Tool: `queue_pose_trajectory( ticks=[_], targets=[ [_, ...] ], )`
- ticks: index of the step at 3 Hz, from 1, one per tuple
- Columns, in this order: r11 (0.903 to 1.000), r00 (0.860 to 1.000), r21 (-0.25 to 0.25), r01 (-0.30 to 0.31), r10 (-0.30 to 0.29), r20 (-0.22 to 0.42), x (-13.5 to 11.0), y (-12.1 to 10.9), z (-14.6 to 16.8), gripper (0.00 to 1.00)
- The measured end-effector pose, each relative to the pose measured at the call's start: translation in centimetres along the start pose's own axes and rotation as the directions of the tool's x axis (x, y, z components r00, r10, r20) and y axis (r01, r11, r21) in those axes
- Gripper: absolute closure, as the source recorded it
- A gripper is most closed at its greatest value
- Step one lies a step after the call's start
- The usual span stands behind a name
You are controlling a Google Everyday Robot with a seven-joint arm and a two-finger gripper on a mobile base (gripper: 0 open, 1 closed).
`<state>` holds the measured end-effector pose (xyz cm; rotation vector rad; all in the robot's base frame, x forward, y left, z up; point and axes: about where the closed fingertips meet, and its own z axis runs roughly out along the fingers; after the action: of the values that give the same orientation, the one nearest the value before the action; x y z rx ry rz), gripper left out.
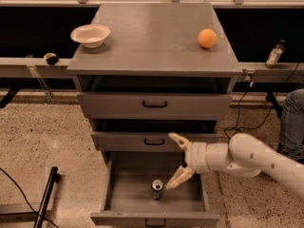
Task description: Pick green can from bottom drawer and place on counter
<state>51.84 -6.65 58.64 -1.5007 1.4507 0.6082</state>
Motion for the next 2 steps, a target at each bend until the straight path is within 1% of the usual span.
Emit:
queue_pose_trajectory(
  ticks=[1, 2],
  targets=[
    [0.9901, 0.993, -0.082, -0.114, 0.117, 0.034, 5.8, 5.1, 4.2, 0.00],
    [0.9708, 0.970, -0.110, -0.213, 0.224, 0.098, 10.9, 8.9, 7.0, 0.00]
  ],
)
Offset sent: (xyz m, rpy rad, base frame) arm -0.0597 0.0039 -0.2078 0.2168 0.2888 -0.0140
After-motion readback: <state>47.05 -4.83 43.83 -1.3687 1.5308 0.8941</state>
